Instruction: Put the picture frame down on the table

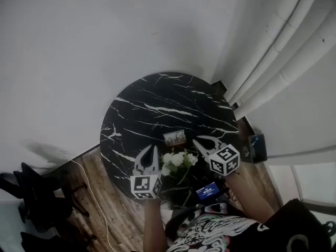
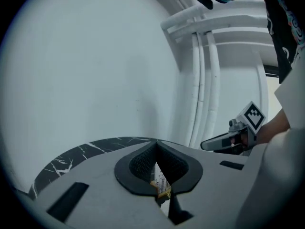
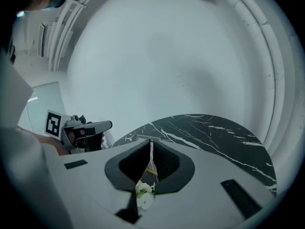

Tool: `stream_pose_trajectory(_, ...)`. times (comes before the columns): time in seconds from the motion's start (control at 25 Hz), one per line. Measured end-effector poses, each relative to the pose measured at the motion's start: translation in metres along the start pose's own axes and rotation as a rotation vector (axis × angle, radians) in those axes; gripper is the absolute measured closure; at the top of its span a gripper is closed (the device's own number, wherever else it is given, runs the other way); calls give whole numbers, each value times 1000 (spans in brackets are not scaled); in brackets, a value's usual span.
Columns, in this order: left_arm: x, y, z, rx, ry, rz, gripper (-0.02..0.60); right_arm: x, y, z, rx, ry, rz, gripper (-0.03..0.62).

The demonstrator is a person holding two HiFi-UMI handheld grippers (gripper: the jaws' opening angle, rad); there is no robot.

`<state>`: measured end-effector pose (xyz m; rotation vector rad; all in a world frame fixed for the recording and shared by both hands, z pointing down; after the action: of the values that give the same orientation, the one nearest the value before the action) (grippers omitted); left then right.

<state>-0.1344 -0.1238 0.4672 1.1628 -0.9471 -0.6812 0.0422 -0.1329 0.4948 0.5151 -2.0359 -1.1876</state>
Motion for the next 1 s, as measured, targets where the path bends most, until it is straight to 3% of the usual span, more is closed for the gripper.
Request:
stream_pose_trajectory(0.2,-26,-33,-18,-27,15,-64,566,-23,-19,18,1,45,-81,571)
stream_pose_trajectory(0.4,-44,-44,-27,-47,18,-121,568,-41,-28,31,-13,73,-127,576)
stream_pose_trajectory(0.68,-46,-39,-30,-9,19,-104,568,-45,-25,43,-29,77,-130,576)
stream_pose_trajectory(1.0,-46,-34,-28,-17,28,-87,568,-48,-23,49,-27,89,-135,576)
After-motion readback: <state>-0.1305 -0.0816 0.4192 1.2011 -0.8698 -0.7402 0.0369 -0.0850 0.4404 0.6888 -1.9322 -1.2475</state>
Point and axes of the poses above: the fingertips, and each gripper's own axes: x forward along the fingers, z to its left, y out of its underside, the point moved 2 cm from there along -x, backward along the fingers
